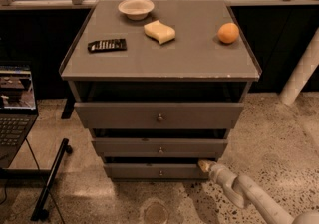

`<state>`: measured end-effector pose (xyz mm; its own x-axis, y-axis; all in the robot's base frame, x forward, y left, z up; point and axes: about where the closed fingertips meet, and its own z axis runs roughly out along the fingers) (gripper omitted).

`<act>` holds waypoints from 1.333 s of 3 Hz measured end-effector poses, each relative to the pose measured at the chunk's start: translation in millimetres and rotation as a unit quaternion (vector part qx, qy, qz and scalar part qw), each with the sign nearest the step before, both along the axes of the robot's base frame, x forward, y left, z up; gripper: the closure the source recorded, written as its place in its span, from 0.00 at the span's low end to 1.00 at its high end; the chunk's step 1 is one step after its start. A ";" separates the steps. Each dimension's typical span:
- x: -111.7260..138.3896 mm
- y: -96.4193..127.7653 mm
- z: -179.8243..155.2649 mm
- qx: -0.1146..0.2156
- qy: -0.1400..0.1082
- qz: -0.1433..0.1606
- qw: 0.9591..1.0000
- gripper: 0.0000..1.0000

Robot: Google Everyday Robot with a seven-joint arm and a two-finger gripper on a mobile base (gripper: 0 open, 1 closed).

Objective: Open bottom drawer

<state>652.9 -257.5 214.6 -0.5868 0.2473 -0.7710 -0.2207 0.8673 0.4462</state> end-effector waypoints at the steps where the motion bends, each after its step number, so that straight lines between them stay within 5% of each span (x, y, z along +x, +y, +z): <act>1: 10.6 21.6 13.5 0.008 -0.013 -0.031 0.999 1.00; 2: 12.4 23.3 11.6 0.006 -0.011 -0.029 1.000 1.00; 4: 6.4 19.2 -22.0 -0.020 0.032 -0.023 0.999 1.00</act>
Offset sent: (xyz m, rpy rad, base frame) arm 0.0152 0.0215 0.0167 0.0093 -0.0299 -0.1266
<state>659.3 -238.3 192.6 -0.6239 0.2447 -0.7422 -0.1520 0.8936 0.4223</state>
